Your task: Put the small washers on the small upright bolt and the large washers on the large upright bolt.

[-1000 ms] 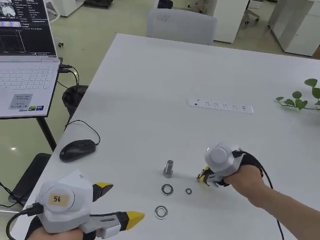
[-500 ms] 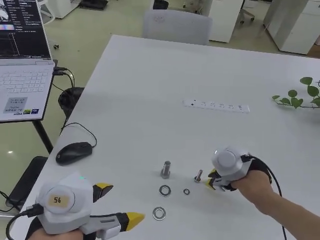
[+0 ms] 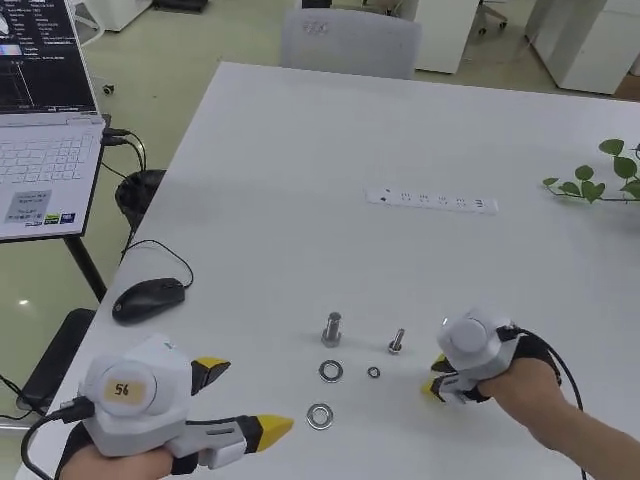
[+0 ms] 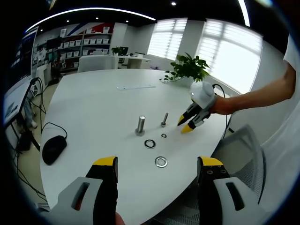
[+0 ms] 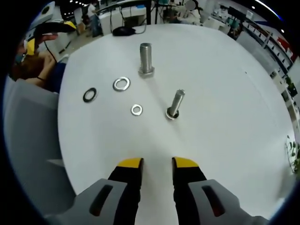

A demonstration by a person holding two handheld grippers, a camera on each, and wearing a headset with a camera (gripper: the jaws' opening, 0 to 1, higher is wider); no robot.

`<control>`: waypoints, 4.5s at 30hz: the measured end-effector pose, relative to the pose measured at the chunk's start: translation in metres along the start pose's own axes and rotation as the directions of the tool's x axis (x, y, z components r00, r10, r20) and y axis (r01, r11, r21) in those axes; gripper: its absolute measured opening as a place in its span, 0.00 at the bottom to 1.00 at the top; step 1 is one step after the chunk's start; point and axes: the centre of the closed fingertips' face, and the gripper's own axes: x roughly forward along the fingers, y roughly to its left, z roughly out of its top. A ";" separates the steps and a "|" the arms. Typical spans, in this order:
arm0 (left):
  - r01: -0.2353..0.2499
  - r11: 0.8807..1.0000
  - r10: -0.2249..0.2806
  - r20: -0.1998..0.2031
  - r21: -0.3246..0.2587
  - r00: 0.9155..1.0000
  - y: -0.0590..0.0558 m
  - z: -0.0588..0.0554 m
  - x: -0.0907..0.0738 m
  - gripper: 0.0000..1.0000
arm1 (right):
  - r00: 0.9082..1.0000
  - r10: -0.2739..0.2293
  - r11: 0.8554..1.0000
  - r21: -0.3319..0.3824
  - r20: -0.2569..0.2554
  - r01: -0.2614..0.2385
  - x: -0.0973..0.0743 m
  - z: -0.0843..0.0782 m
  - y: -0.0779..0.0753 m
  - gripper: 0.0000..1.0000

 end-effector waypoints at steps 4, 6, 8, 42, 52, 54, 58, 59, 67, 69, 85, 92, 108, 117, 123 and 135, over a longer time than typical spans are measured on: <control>0.002 1.000 -0.002 -0.003 0.005 1.000 0.000 0.001 0.000 0.68 | 1.000 0.004 1.000 -0.018 0.007 -0.003 0.001 0.002 0.006 0.27; 0.002 1.000 -0.002 -0.002 0.007 1.000 0.000 0.002 0.000 0.68 | 1.000 0.003 1.000 -0.019 0.013 -0.003 0.001 0.005 0.007 0.27; 0.002 1.000 -0.002 -0.001 0.009 1.000 0.000 0.002 0.000 0.68 | 1.000 0.006 1.000 -0.020 0.018 -0.006 0.000 0.008 0.010 0.27; -0.008 1.000 0.008 0.015 -0.015 1.000 0.000 -0.001 -0.006 0.68 | 0.995 0.061 0.997 -0.049 0.073 -0.058 0.033 0.071 0.030 0.21; 0.000 1.000 0.001 0.022 -0.019 1.000 -0.005 0.001 -0.001 0.68 | 0.998 0.054 0.997 -0.055 0.023 -0.053 0.034 0.071 0.028 0.17; 0.001 1.000 0.000 0.023 -0.018 1.000 -0.005 0.001 0.000 0.68 | 0.999 0.050 0.997 -0.060 0.019 -0.049 0.034 0.070 0.027 0.15; -0.004 1.000 0.005 0.030 -0.026 1.000 -0.005 0.000 -0.001 0.68 | 0.999 0.039 0.998 -0.047 0.016 -0.038 0.034 0.066 0.028 0.14; -0.006 1.000 0.007 0.031 -0.028 0.999 -0.005 0.000 -0.002 0.68 | 0.999 0.035 0.999 -0.041 0.016 -0.035 0.032 0.065 0.029 0.14; -0.019 0.999 0.021 0.031 -0.037 0.999 0.001 -0.004 -0.007 0.67 | 0.998 0.045 0.999 -0.007 0.037 -0.045 0.027 0.054 0.038 0.14; -0.020 0.999 0.021 0.031 -0.038 0.999 0.002 -0.004 -0.007 0.67 | 0.998 0.045 0.999 -0.007 0.042 -0.045 0.025 0.052 0.041 0.14; -0.014 0.999 0.015 0.033 -0.035 0.999 -0.001 -0.002 -0.004 0.67 | 0.995 0.003 0.998 0.065 0.104 -0.010 0.002 0.047 0.030 0.14; -0.013 0.999 0.014 0.035 -0.037 0.999 0.000 -0.003 -0.003 0.67 | 0.986 -0.056 0.993 0.110 0.157 0.039 -0.019 0.056 0.011 0.14; -0.002 1.000 0.003 0.027 -0.019 1.000 -0.002 -0.001 -0.001 0.67 | 0.974 -0.127 0.988 0.116 0.188 0.106 -0.043 0.074 -0.023 0.13; 0.003 1.000 -0.002 0.027 -0.013 1.000 -0.003 0.003 0.001 0.67 | 0.978 -0.109 0.992 0.078 0.177 0.097 -0.038 0.087 -0.032 0.13; 0.001 1.000 -0.001 0.030 -0.018 1.000 -0.002 0.002 0.001 0.67 | 0.983 -0.095 0.994 0.066 0.158 0.086 -0.033 0.088 -0.031 0.13; -0.013 0.999 0.014 0.031 -0.032 0.999 0.003 -0.002 -0.003 0.67 | 0.988 -0.086 0.995 0.060 0.130 0.078 -0.026 0.085 -0.030 0.14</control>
